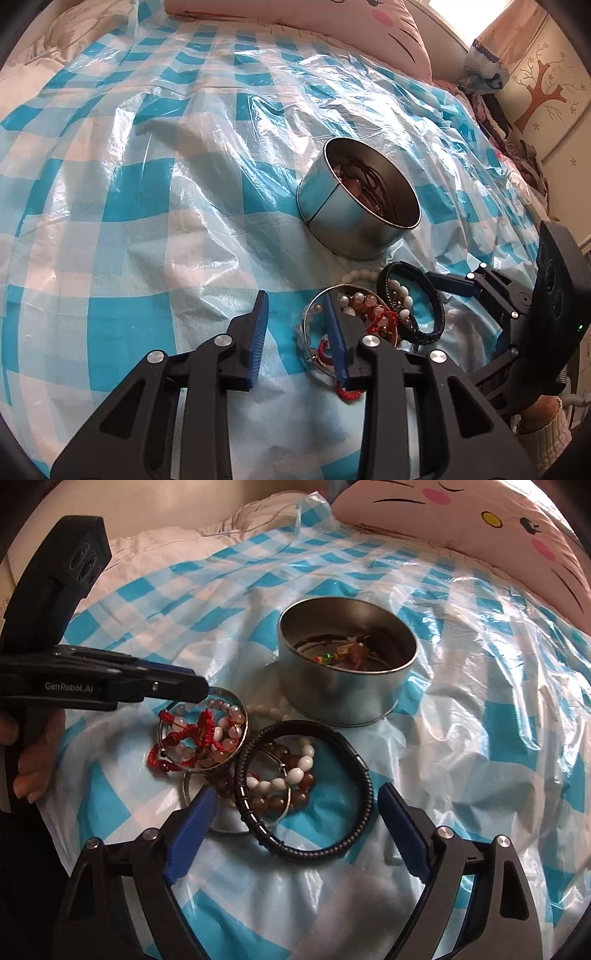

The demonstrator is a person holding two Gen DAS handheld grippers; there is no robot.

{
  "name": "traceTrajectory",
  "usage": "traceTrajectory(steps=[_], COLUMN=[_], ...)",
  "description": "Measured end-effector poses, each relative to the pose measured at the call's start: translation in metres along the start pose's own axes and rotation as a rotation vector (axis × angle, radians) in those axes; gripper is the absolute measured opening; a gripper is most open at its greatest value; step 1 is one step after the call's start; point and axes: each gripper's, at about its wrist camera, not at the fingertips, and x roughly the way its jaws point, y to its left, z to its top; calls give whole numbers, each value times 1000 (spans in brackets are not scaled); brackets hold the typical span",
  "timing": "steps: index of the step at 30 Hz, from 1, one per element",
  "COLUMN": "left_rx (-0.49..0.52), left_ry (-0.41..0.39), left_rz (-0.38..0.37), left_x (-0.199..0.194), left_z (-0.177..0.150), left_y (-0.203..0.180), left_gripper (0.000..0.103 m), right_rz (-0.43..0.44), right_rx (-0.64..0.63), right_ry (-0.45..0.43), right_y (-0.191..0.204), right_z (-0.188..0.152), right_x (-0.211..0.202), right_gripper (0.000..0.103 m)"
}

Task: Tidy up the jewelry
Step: 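Lift the black leather bracelet with the right tool while the left tool grasps the silver bangle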

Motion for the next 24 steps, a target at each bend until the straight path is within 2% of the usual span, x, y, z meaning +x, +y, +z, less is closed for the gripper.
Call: traceTrajectory(steps=[2, 3, 4, 6, 8, 11, 18, 20, 24], left_rx=[12, 28, 51, 116, 129, 97, -13, -30, -36], left_ry=[15, 25, 32, 31, 5, -45, -155, -176, -207], left_rz=[-3, -10, -11, 18, 0, -34, -236, -260, -256], left_x=[4, 6, 6, 5, -3, -18, -48, -52, -52], left_z=[2, 1, 0, -3, -4, -3, 0, 1, 5], left_y=[-1, -3, -7, -18, -22, -17, -2, -2, -6], left_gripper=[30, 27, 16, 4, 4, 4, 4, 4, 5], right_rz=[11, 23, 28, 24, 18, 0, 17, 11, -19], right_rx=[13, 30, 49, 76, 104, 161, 275, 278, 252], right_ry=[-14, -21, -31, -46, -66, -122, -178, -194, -222], right_y=[-3, -6, -9, -12, -14, -25, -49, -48, -42], right_z=[-2, -3, -5, -10, -15, -20, -34, -36, -34], right_x=[-1, -3, -5, -10, -17, -35, -57, -61, -68], right_gripper=[69, 68, 68, 67, 66, 66, 66, 66, 66])
